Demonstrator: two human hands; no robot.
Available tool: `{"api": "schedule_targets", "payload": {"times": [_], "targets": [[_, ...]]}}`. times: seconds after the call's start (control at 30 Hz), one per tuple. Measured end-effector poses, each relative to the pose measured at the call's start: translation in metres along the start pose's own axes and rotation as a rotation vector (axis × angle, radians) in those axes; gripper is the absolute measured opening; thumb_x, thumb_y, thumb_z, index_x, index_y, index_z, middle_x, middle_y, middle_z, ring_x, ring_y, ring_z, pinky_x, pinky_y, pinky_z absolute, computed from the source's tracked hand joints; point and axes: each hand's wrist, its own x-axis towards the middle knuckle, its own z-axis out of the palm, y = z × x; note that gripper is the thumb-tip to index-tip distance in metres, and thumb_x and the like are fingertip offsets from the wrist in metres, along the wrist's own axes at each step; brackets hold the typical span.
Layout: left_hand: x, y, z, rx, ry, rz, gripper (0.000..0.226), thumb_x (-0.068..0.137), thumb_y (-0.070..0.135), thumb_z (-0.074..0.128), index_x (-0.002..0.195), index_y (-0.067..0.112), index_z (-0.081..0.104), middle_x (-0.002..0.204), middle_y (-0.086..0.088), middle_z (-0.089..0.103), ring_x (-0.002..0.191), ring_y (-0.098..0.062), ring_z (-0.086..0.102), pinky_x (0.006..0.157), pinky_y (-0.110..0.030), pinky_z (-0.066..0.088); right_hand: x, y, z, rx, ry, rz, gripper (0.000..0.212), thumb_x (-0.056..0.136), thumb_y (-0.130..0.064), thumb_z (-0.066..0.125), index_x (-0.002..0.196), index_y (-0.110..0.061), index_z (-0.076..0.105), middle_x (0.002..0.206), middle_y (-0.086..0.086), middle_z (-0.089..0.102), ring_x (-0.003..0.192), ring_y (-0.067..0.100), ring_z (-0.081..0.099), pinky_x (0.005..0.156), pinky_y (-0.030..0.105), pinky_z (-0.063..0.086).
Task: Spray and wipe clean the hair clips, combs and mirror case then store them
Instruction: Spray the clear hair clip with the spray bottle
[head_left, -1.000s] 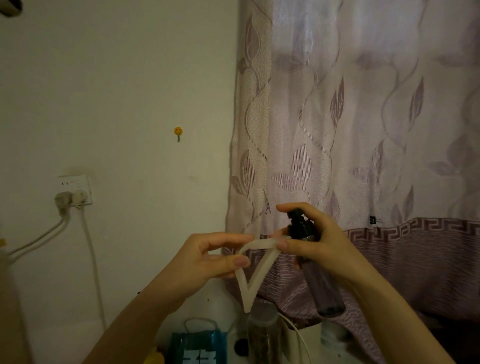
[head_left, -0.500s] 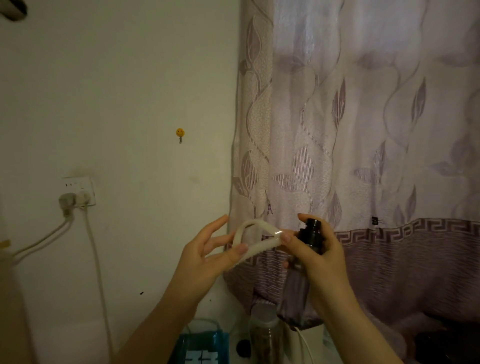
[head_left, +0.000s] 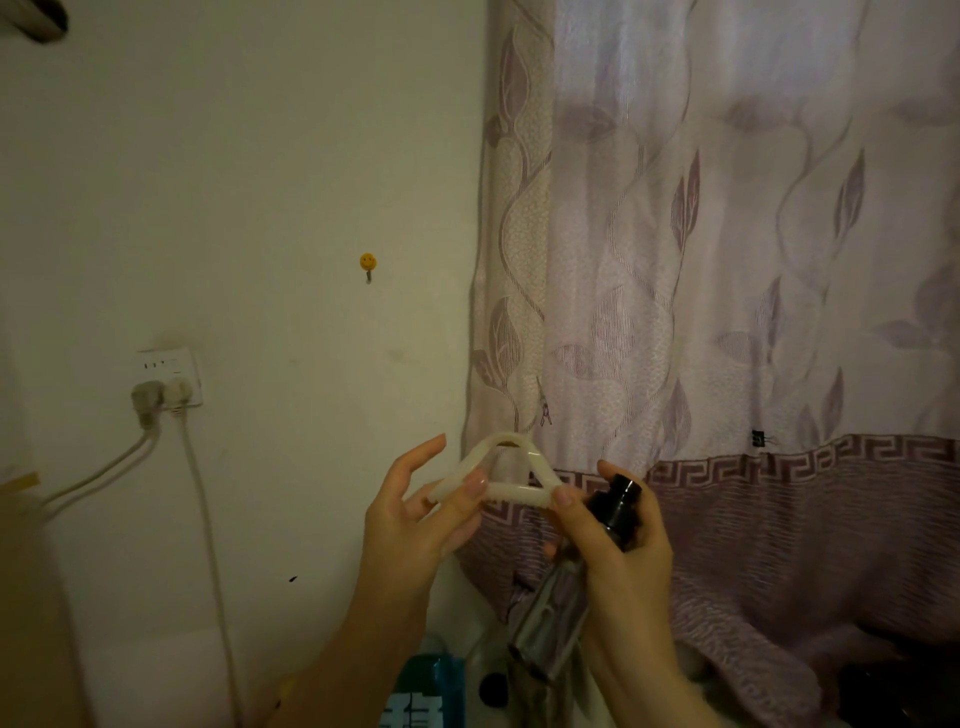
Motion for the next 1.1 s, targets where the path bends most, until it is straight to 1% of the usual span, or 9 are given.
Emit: {"api": "schedule_targets", "payload": {"times": [0.07,0.17,0.3,0.4,0.57,0.7,0.83,0.97,1.1], "targets": [[0.001,0.000,-0.002,-0.040,0.001,-0.011,0.056,0.064,0.024,0.073,0.118,0.024,0.059,0.099,-0.008,0.074,0.092,-0.016,0.071,0.069,-0.021,0.056,-0.004,0.003,0.000,-0.014,0.000,0.004,0.049,0.060,-0.019,0.077,0.106,-0.021,0.061,0.078,-0.002,0.074,0.075,0.015,0.071,0.062,0.026,0.056],[0.002,0.000,-0.004,-0.059,-0.010,0.002,0.045,0.068,0.023,0.069,0.111,0.015,0.059,0.096,-0.007,0.075,0.091,-0.018,0.072,0.068,-0.020,0.056,-0.009,0.008,-0.002,-0.033,-0.037,0.023,0.042,0.069,-0.004,0.077,0.104,-0.020,0.061,0.076,0.002,0.073,0.068,0.013,0.070,0.050,0.020,0.052],[0.004,0.001,-0.008,-0.006,-0.021,0.042,0.036,0.072,0.022,0.068,0.103,0.008,0.060,0.095,-0.007,0.075,0.089,-0.020,0.072,0.066,-0.019,0.055,-0.013,0.011,-0.005,-0.085,-0.102,0.065,0.049,0.060,-0.017,0.080,0.105,-0.026,0.062,0.084,0.007,0.073,0.075,0.025,0.071,0.052,0.030,0.054],[0.006,0.003,-0.012,0.045,-0.037,0.077,0.032,0.072,0.022,0.067,0.099,0.006,0.060,0.093,-0.008,0.075,0.087,-0.019,0.072,0.066,-0.020,0.055,-0.013,0.012,-0.008,-0.115,-0.180,0.105,0.056,0.056,-0.020,0.081,0.108,-0.024,0.061,0.083,0.008,0.072,0.071,0.026,0.070,0.052,0.031,0.055],[0.010,0.005,-0.018,0.100,-0.050,0.105,0.036,0.070,0.025,0.068,0.099,0.006,0.059,0.091,-0.006,0.075,0.086,-0.019,0.072,0.066,-0.020,0.056,-0.013,0.014,-0.015,-0.147,-0.263,0.134,0.057,0.056,-0.017,0.080,0.110,-0.022,0.060,0.084,0.011,0.073,0.073,0.025,0.071,0.051,0.030,0.054],[0.012,0.008,-0.021,0.162,-0.044,0.115,0.033,0.069,0.027,0.068,0.098,0.012,0.061,0.090,-0.002,0.075,0.086,-0.018,0.072,0.066,-0.020,0.056,-0.007,0.011,-0.019,-0.168,-0.246,0.085,0.056,0.058,-0.015,0.077,0.111,-0.018,0.060,0.080,0.010,0.072,0.066,0.022,0.068,0.048,0.029,0.053],[0.014,0.013,-0.024,0.195,-0.068,0.115,0.035,0.069,0.028,0.068,0.099,0.013,0.061,0.090,-0.004,0.075,0.087,-0.018,0.072,0.067,-0.021,0.057,0.002,0.000,-0.021,-0.189,-0.272,0.009,0.054,0.062,-0.020,0.075,0.113,-0.026,0.058,0.082,0.010,0.069,0.070,0.025,0.070,0.050,0.028,0.054],[0.018,0.018,-0.024,0.238,-0.107,0.125,0.032,0.071,0.028,0.066,0.100,0.016,0.062,0.090,-0.004,0.075,0.087,-0.018,0.072,0.067,-0.021,0.056,0.017,-0.011,-0.021,-0.222,-0.308,-0.077,0.047,0.073,-0.020,0.070,0.115,-0.033,0.056,0.083,0.003,0.068,0.065,0.026,0.070,0.054,0.026,0.055],[0.021,0.026,-0.026,0.280,-0.156,0.152,0.030,0.072,0.029,0.067,0.099,0.016,0.062,0.090,-0.005,0.075,0.086,-0.018,0.072,0.067,-0.020,0.056,0.030,-0.023,-0.022,-0.307,-0.392,-0.168,0.039,0.076,-0.023,0.068,0.110,-0.037,0.054,0.083,0.001,0.065,0.058,0.023,0.065,0.059,0.033,0.058]]}}
